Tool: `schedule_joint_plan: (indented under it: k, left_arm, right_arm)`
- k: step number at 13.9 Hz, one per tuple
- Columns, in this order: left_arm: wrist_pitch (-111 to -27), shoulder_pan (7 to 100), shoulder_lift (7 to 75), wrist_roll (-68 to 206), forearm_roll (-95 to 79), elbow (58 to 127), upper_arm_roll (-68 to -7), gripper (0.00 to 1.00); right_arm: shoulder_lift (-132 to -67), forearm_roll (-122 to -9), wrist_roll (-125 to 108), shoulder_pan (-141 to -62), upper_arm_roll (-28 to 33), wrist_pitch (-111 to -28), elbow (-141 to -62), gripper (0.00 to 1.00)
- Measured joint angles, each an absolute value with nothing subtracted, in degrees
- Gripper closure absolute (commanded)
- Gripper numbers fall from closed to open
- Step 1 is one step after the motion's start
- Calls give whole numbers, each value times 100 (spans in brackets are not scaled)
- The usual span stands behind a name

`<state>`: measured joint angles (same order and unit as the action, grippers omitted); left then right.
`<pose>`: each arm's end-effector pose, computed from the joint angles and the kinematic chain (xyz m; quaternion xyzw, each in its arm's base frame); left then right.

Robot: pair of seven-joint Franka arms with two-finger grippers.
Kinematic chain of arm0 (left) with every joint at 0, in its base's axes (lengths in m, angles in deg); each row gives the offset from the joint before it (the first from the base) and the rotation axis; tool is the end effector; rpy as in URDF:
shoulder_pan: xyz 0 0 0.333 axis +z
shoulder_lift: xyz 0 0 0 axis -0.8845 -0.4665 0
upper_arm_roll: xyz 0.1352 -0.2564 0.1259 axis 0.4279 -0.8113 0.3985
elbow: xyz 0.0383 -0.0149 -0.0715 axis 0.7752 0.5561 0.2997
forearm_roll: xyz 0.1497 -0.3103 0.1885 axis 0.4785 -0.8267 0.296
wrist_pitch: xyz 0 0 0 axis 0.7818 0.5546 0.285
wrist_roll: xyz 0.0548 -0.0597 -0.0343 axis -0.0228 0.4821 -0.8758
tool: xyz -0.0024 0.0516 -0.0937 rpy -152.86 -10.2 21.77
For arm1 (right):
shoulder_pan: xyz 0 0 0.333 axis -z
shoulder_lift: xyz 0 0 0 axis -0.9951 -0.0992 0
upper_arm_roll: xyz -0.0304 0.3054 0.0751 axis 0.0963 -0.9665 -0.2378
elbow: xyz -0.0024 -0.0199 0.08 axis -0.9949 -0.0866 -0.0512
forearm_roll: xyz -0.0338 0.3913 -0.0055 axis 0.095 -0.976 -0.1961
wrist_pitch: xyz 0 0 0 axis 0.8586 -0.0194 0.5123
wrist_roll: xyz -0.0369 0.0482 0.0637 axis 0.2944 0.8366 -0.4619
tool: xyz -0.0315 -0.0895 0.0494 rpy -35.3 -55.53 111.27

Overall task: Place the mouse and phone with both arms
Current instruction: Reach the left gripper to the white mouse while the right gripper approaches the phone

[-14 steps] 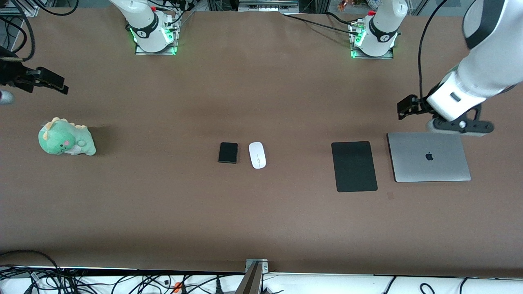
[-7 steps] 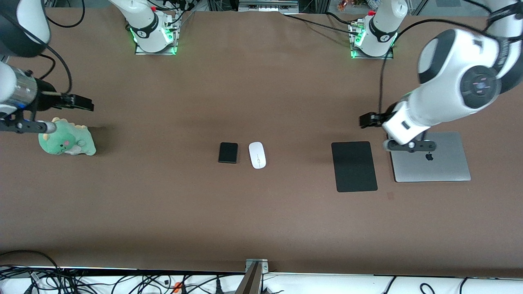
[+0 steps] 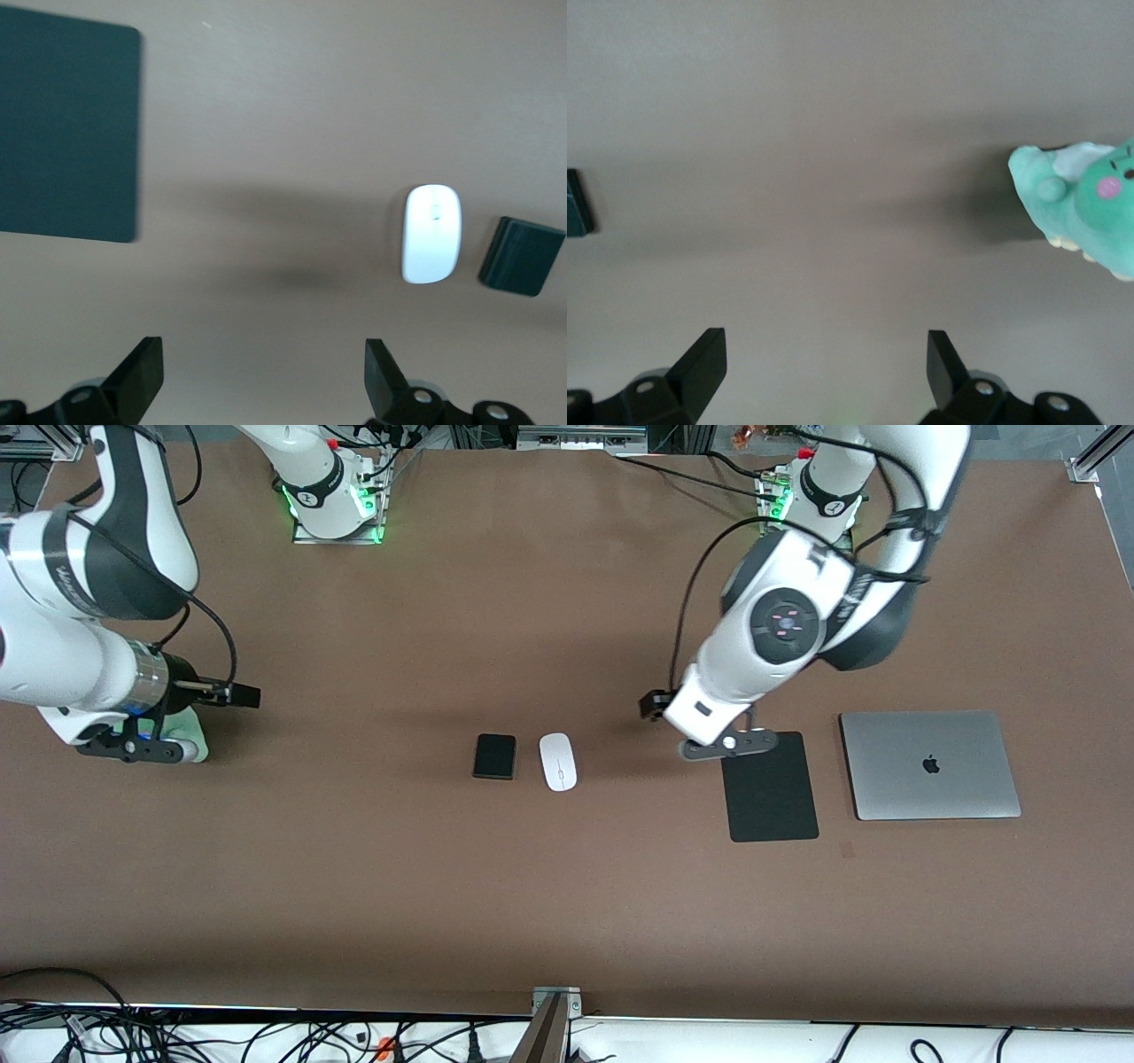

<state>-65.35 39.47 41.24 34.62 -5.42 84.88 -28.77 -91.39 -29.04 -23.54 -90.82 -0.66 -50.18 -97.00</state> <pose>0.5700 -0.3540 0.3767 0.9906 0.1023 -0.0731 0.0534 0.6096 0.0472 0.4400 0.9915 -0.0507 -0.1189 0.0155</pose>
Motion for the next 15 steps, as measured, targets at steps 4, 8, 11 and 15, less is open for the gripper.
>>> schedule_joint_plan:
  k: [4,8,11,15]
  left_arm:
    - [-7307,3282,3261,2751,-542,8230,-2871,0]
    - [-7779,2777,2428,2277,-527,7553,-2766,0]
    - [-8304,2682,2016,2267,-494,7405,-2727,0]
    - [-8479,2090,1572,2047,-483,7035,-2239,0]
  right_arm:
    - [-9257,-2954,-2359,-9126,-66,-5429,-9987,0]
    - [-9473,-2964,-2510,-9278,-68,-5753,-9998,0]
    - [-9648,-2969,-2879,-9459,-71,-5960,-10000,0]
    - [-9860,-2971,-3311,-9725,-74,-6186,-10002,0]
